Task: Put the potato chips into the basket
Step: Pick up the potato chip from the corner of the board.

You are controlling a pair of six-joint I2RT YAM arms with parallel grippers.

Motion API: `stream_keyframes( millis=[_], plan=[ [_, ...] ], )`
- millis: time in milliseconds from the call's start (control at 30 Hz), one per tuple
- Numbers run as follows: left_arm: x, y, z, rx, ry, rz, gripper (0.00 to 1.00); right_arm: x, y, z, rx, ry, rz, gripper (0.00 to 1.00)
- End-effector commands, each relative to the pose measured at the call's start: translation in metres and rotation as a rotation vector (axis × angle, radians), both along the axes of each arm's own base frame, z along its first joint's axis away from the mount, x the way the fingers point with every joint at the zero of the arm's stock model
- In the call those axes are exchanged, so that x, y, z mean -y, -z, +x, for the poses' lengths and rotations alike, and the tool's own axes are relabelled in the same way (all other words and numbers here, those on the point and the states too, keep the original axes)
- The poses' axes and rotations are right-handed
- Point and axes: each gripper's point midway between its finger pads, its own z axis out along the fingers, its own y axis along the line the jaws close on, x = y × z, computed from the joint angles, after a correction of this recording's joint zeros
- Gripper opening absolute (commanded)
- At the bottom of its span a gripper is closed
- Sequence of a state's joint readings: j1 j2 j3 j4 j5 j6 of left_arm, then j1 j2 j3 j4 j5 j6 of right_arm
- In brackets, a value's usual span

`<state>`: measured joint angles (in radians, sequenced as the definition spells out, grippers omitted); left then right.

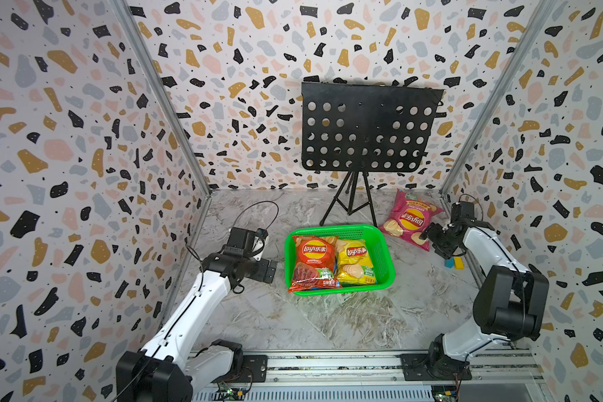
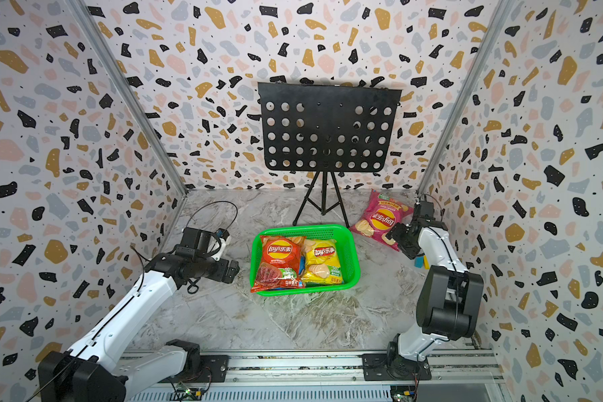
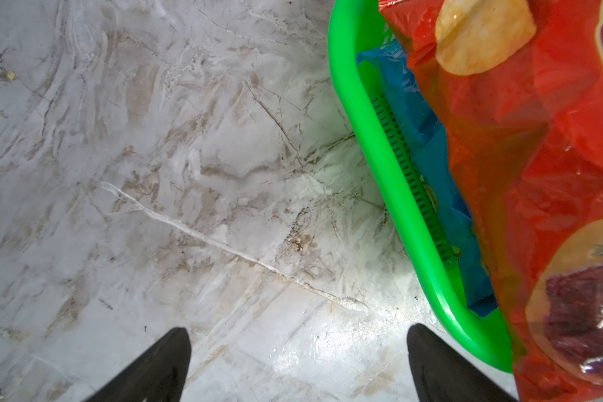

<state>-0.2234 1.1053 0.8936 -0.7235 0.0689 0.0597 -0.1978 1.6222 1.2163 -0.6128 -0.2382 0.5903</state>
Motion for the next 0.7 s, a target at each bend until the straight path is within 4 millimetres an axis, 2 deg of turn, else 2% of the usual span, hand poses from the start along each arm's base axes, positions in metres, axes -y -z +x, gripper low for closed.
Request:
stream_keyframes(
  millis=[0,233,367,533,667],
  plan=[
    [0.001,-0.002,0.000,0.020,0.001,-0.016,1.00,-0.005,-0.023,0.024,0.083,-0.045,0.017,0.78],
    [0.000,-0.003,0.000,0.027,-0.002,-0.012,1.00,0.006,-0.024,0.044,0.026,-0.098,-0.130,0.77],
    [0.000,-0.002,0.001,0.025,-0.003,-0.008,1.00,0.007,-0.033,0.059,0.016,-0.133,-0.203,0.77],
    [0.000,-0.001,0.001,0.021,-0.002,-0.009,1.00,0.013,-0.038,0.079,0.006,-0.145,-0.250,0.77],
    [-0.001,-0.001,0.001,0.020,-0.004,-0.005,1.00,0.013,-0.035,0.095,-0.018,-0.172,-0.284,0.77]
  ],
)
